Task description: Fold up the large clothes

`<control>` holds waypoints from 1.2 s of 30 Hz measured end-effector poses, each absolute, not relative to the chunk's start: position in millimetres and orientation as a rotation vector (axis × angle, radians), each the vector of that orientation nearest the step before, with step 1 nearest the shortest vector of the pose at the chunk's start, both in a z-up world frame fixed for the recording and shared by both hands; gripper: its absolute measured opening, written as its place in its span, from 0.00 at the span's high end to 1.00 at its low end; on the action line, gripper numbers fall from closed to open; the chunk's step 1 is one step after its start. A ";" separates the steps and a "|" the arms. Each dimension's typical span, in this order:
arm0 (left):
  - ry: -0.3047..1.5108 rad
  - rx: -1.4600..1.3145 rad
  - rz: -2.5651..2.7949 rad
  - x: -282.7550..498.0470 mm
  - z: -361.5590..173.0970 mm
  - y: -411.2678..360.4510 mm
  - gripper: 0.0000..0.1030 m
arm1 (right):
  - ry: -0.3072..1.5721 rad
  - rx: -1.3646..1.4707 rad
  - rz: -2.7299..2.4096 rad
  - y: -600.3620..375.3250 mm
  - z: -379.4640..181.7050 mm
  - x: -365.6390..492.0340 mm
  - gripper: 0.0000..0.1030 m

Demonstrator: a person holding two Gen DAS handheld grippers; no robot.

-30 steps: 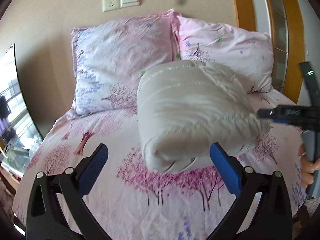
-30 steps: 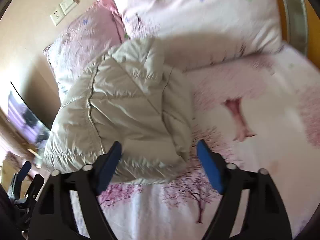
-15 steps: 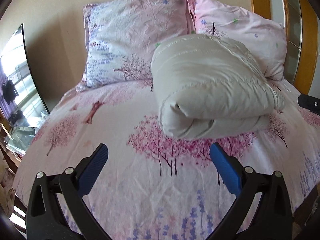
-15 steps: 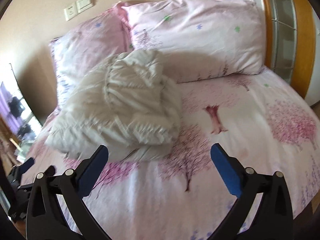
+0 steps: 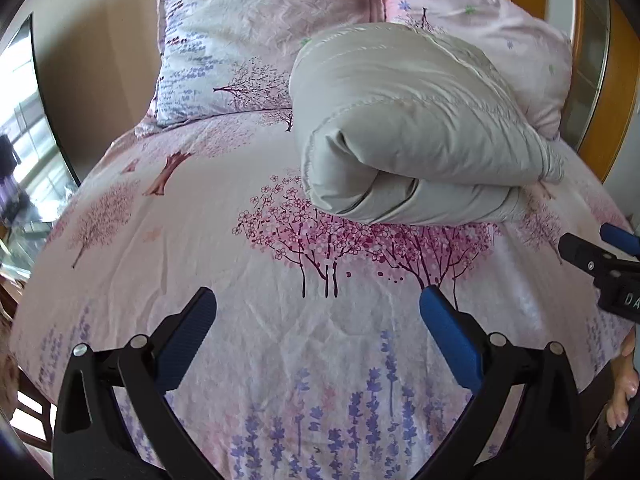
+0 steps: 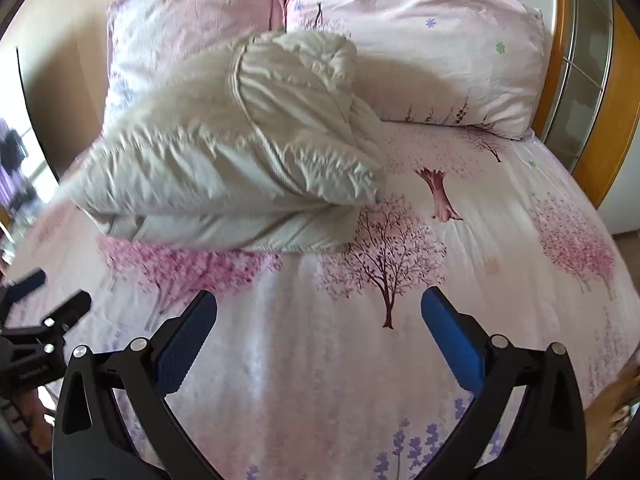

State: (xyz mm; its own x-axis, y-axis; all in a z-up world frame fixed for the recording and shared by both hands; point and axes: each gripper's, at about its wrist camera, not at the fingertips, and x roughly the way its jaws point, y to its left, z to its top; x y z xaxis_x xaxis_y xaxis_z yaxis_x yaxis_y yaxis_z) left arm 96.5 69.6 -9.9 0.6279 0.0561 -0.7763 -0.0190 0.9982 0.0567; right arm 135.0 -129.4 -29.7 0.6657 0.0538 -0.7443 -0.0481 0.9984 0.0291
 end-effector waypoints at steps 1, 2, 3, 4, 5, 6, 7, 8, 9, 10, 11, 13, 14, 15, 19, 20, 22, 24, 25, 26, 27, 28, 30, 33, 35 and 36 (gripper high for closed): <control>0.896 0.057 0.040 98.0 -10.4 67.3 0.02 | 0.847 0.004 0.059 -129.0 -30.9 135.7 0.01; 0.900 0.060 0.037 99.2 -10.9 66.1 0.02 | 0.854 0.002 0.062 -128.3 -32.1 136.1 0.01; 0.907 0.060 0.032 100.7 -11.9 65.9 0.02 | 0.862 0.001 0.063 -127.7 -33.6 136.1 0.01; 0.918 0.053 0.027 103.1 -13.4 66.3 0.02 | 0.866 -0.002 0.063 -127.9 -34.6 136.6 0.01; 0.925 0.046 0.025 104.7 -14.3 66.9 0.02 | 0.870 -0.006 0.061 -127.4 -35.4 136.4 0.01; 0.931 0.039 0.025 106.2 -15.5 67.9 0.02 | 0.872 -0.009 0.061 -127.7 -35.8 136.7 0.01; 0.939 0.029 0.026 107.9 -16.9 69.3 0.02 | 0.874 -0.011 0.059 -127.6 -36.5 136.5 0.01; 0.943 0.022 0.026 108.7 -17.8 70.4 0.02 | 0.875 -0.011 0.055 -127.9 -36.4 136.5 0.01; 0.947 0.014 0.027 109.8 -18.3 72.0 0.02 | 0.875 -0.009 0.053 -128.4 -36.6 136.4 0.01; 0.948 0.010 0.028 110.3 -18.6 73.0 0.02 | 0.875 -0.008 0.053 -129.5 -36.7 137.2 0.01; 0.949 0.008 0.030 110.9 -18.7 73.9 0.02 | 0.877 -0.006 0.052 -130.1 -36.9 137.6 0.01; 0.950 0.009 0.037 111.8 -18.7 75.2 0.02 | 0.882 -0.002 0.052 -131.0 -37.9 138.5 0.01; 0.952 0.008 0.038 112.5 -18.8 75.8 0.02 | 0.884 -0.002 0.052 -131.3 -38.3 138.9 0.01; 0.953 0.008 0.039 112.9 -19.0 76.2 0.02 | 0.885 -0.001 0.051 -131.6 -38.9 139.3 0.01; 0.958 0.006 0.042 114.5 -20.3 77.1 0.02 | 0.887 0.002 0.049 -130.6 -40.0 139.7 0.01; 0.959 0.007 0.041 115.3 -20.7 77.6 0.02 | 0.887 0.002 0.051 -130.7 -40.0 139.8 0.01; 0.960 0.009 0.044 115.7 -21.3 77.6 0.02 | 0.887 0.003 0.048 -130.5 -40.4 139.8 0.01; 0.961 0.007 0.043 115.9 -21.5 77.8 0.02 | 0.888 0.007 0.047 -130.6 -40.9 140.2 0.01; 0.960 0.006 0.043 116.1 -21.5 78.1 0.02 | 0.889 0.009 0.047 -130.7 -41.1 140.4 0.01; 0.960 0.006 0.043 116.1 -21.5 78.4 0.02 | 0.890 0.011 0.045 -130.9 -41.3 140.6 0.01; 0.960 0.005 0.043 116.0 -21.6 78.2 0.02 | 0.890 0.011 0.045 -130.9 -41.5 140.7 0.01; 0.962 0.004 0.041 116.2 -21.8 78.1 0.02 | 0.890 0.011 0.044 -130.7 -41.7 140.8 0.01; 0.962 0.005 0.038 116.5 -22.1 78.1 0.02 | 0.890 0.012 0.045 -130.8 -41.7 140.8 0.01; 0.965 0.006 0.034 117.0 -22.5 76.8 0.02 | 0.890 0.012 0.044 -130.5 -41.9 141.0 0.01; 0.967 0.005 0.034 116.8 -22.8 75.1 0.02 | 0.891 0.013 0.044 -130.5 -42.0 141.1 0.01; 0.966 0.005 0.035 116.6 -22.8 74.7 0.02 | 0.891 0.013 0.044 -130.6 -42.0 141.1 0.01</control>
State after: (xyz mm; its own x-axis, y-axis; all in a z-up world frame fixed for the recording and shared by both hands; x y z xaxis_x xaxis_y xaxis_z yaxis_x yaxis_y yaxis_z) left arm 116.6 74.7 -22.8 0.5679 0.0322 -0.8225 -0.0278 0.9994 0.0200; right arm 141.1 -130.6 -42.0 0.6276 0.0442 -0.7773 -0.0330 0.9990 0.0302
